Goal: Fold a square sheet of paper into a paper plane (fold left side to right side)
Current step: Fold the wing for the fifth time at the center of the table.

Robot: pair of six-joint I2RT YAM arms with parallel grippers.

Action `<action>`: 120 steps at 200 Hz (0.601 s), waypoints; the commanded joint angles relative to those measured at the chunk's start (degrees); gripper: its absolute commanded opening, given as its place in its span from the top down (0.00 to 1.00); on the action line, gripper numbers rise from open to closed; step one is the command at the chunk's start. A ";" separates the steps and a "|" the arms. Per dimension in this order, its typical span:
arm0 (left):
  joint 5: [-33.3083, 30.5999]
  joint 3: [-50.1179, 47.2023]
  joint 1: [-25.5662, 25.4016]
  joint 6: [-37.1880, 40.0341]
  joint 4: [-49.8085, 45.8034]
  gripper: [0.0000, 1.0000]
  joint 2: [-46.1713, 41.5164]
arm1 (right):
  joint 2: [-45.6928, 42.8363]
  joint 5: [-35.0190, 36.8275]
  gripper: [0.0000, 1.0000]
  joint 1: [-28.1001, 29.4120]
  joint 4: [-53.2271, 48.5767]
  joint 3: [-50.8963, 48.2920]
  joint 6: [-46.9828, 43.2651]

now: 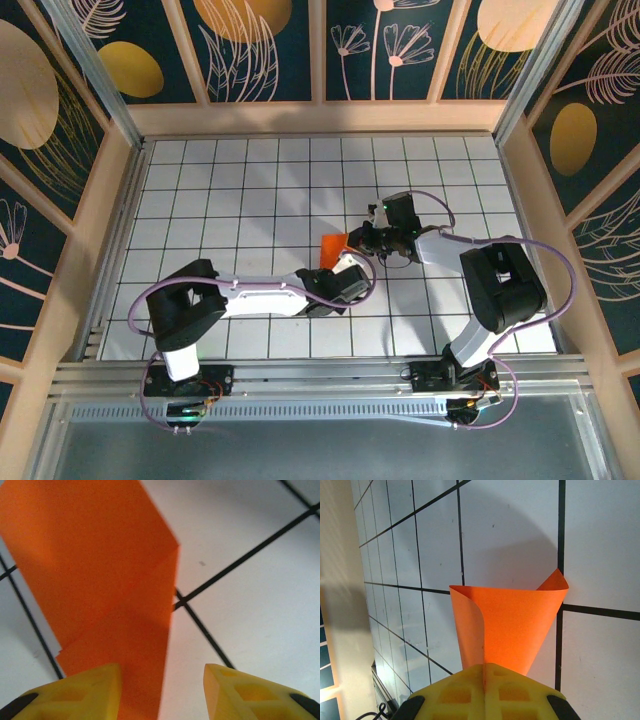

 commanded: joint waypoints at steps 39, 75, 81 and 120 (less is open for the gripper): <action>-5.84 2.02 -0.13 -1.98 -4.55 0.56 2.17 | 0.86 0.36 1.00 0.60 -0.90 1.82 0.39; -6.43 2.56 -0.16 -1.89 -4.47 0.65 3.25 | 1.02 0.62 1.00 0.53 -1.28 2.06 0.24; -6.51 2.56 -0.23 -1.89 -4.43 0.67 3.35 | 1.02 0.75 1.00 0.53 -1.30 2.06 0.16; -5.98 2.47 -0.20 -2.21 -3.82 0.81 3.97 | 1.22 1.56 1.00 0.58 -1.98 2.05 -0.32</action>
